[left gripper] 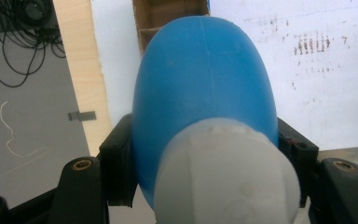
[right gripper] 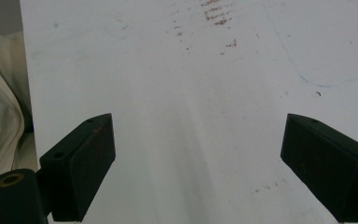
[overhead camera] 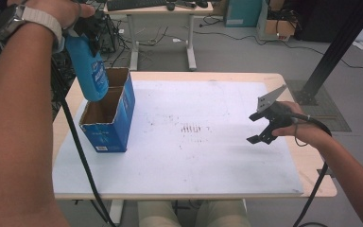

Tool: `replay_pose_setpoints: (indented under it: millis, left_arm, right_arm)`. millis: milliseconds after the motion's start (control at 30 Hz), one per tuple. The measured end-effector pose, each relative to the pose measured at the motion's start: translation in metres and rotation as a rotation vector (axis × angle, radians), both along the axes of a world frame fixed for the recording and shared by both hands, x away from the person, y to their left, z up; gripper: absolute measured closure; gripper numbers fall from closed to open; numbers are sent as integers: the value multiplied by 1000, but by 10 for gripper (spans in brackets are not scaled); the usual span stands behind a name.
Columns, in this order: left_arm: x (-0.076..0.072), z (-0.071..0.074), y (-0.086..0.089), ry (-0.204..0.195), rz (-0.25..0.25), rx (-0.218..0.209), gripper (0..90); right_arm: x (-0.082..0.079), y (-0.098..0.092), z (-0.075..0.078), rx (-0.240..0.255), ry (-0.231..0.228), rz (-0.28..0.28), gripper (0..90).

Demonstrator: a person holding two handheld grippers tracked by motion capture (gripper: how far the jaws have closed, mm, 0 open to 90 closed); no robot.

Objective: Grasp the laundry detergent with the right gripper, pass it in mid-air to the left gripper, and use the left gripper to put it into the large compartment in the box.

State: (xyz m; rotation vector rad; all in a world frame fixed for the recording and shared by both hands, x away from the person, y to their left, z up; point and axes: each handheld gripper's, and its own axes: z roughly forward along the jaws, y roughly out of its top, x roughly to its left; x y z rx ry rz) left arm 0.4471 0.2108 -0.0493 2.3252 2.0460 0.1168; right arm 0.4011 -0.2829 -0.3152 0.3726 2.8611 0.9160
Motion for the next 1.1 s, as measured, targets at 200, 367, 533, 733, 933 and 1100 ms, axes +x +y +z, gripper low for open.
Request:
replay_pose_setpoints:
  millis: [200, 367, 533, 733, 933, 1100]
  left_arm:
    - [3, -16, 4, 3, 11, 4, 376]
    - [5, -27, 6, 6, 25, 0, 376]
    - [7, -38, 9, 8, 24, 1, 376]
    - [9, -50, 12, 4, 30, 3, 376]
    - [11, -60, 13, -1, 30, 1, 376]
    - [13, -71, 12, 0, 24, -7, 376]
  right_arm:
    - [-1, -2, 1, 5, -1, -6, 100]
    - [-2, -4, 2, 2, 4, -16, 98]
    - [-2, -5, 2, 6, 1, -21, 98]
    - [-2, -5, 1, 8, 2, -25, 99]
    - [-2, -7, 1, 16, 4, -34, 99]
    - [-2, -9, 0, 12, 8, -40, 99]
